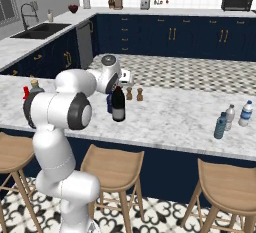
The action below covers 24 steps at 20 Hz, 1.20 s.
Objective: Move the plastic bottles in the middle to the plastics group, and the glass bottles in the middle to the glass group.
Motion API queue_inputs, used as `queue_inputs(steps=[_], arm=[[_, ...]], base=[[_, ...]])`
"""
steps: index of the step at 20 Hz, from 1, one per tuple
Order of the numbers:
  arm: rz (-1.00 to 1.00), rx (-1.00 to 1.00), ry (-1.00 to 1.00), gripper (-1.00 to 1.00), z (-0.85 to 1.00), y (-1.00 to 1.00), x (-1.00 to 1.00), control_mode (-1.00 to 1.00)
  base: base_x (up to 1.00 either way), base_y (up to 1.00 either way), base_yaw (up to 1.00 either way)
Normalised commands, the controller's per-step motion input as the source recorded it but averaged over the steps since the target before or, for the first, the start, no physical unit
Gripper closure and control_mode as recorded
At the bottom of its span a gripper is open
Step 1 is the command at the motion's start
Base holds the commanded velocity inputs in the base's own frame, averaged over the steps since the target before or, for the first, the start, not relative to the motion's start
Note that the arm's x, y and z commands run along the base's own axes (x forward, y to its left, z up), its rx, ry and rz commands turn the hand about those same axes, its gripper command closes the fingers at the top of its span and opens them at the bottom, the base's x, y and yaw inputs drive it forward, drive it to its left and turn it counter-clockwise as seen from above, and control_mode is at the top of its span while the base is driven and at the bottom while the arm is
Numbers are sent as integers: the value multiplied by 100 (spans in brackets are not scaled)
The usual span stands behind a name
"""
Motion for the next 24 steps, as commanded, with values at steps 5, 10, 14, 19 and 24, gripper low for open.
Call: queue_inputs(steps=[5,10,14,19,24], arm=[[0,0,0,100,25,0,-68,-100],[3,1,-3,100,11,12,-79,-100],[18,1,-5,100,6,64,-45,-100],[18,0,0,100,42,98,-14,-100],[17,0,3,100,65,98,0,-100]], base=[[0,0,0],[0,0,0],[0,0,0],[0,0,0],[0,0,0]])
